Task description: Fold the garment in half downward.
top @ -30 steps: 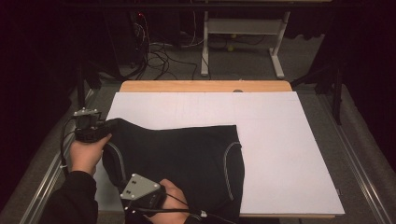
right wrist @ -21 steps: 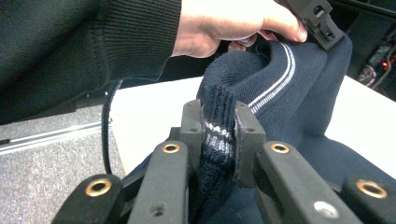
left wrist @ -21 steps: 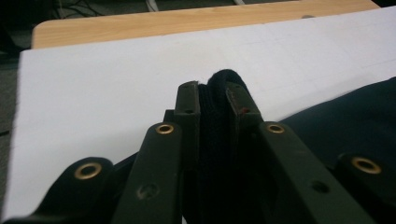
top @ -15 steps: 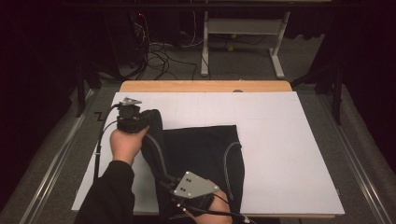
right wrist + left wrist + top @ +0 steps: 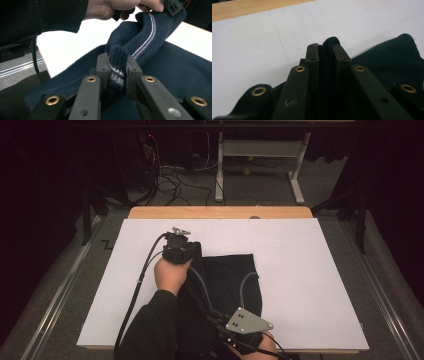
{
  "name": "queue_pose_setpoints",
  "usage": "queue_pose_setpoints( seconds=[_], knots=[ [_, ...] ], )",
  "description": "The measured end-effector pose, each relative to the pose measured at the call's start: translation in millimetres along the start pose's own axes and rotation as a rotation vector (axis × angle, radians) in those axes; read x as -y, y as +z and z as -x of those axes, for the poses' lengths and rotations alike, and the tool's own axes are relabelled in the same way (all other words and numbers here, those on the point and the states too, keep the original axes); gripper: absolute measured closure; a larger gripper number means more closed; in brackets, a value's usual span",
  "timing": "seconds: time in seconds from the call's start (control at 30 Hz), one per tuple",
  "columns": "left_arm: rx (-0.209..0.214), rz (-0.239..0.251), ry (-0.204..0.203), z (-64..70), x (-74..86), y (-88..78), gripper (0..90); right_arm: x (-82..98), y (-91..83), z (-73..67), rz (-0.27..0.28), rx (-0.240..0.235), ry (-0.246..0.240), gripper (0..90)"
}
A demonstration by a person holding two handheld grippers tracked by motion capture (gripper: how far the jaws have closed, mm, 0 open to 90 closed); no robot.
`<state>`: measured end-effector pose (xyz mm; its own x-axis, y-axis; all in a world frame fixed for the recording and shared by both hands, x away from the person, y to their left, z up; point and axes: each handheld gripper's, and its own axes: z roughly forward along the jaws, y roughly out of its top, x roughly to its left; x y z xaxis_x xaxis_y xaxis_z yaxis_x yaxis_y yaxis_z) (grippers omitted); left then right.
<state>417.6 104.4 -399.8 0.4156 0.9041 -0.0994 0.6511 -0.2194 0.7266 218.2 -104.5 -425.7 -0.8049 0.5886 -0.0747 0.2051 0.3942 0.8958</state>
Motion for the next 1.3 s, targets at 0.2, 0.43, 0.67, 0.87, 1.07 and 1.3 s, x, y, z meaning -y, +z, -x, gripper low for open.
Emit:
queue_pose_setpoints(
  seconds=[0.2,0.43,0.67,0.87,1.07,1.3],
  knots=[
    [0.016,-0.01,0.027,20.2,-4.4,11.5,73.2,14.0,-10.4,6.7,-0.018,0.022,0.01,78.6],
    [0.025,-0.021,0.046,39.3,-6.5,21.5,72.8,28.2,-22.6,13.1,-0.028,0.041,0.036,78.4],
    [0.036,-0.032,0.058,52.6,-7.6,30.4,72.2,39.1,-31.3,19.3,-0.043,0.059,0.057,78.2],
    [0.045,-0.047,0.059,58.6,-6.3,37.9,71.9,46.3,-37.3,23.4,-0.056,0.074,0.067,77.8],
    [0.057,-0.051,0.069,66.1,-5.8,42.1,71.9,51.1,-42.3,25.2,-0.069,0.076,0.07,77.9],
    [0.069,-0.056,0.083,73.3,-6.9,42.3,71.9,54.1,-47.7,23.5,-0.07,0.073,0.073,77.9]
  ],
)
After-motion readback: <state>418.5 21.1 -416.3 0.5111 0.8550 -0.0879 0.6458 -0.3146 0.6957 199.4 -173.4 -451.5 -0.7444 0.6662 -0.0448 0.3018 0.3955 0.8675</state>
